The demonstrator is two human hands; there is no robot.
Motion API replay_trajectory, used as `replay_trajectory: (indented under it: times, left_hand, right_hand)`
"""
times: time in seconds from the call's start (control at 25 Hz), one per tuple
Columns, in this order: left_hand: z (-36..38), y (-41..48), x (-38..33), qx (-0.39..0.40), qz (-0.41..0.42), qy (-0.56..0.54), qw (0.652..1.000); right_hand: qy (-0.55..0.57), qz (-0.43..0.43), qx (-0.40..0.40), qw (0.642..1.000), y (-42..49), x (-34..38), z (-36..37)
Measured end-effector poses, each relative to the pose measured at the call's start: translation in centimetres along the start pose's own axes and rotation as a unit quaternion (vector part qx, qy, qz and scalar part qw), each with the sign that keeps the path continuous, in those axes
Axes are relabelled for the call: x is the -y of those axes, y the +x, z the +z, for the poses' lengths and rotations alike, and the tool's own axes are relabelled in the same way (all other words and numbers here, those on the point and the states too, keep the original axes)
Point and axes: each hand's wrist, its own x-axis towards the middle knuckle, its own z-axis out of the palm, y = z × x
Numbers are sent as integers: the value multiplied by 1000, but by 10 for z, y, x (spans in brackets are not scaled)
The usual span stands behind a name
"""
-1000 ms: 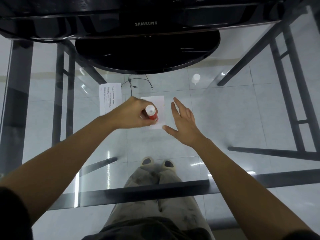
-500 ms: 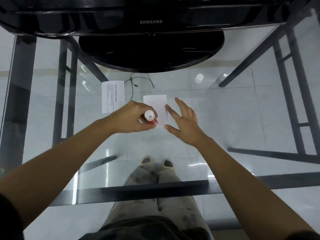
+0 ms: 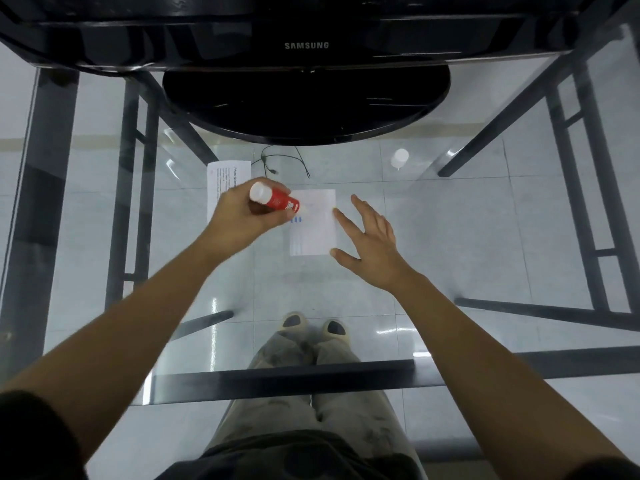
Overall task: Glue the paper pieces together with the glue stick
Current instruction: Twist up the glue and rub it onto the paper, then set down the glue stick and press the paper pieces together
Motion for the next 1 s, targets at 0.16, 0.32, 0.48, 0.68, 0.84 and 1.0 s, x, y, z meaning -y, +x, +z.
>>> replay_trajectory:
  times: [0.16,0.32,0.48,0.68,0.84,1.0]
  left_hand:
    - [19,-31,7,-84,-122,-440,886]
    - [24,-40,4,-123,-230,-561,786]
    - [40,-34,-5,-52,-258,-447,855]
    - [65,10,-31,-40,-71,-87,993]
    - [89,58,-47,-34,79,73,994]
    - [109,92,-49,-27,159,114,980]
  right_hand:
    - [11,15,-24,1000,-1,5,1]
    - [24,32,-49,998,0,12,4]
    - [24,44,-69,996,1,11,1]
    - [-2,82,-168,982,-2,-5,-6]
    - [-67,157,-109,979,0,-20,-6]
    - [-91,166,-97,977,0,-25,-4]
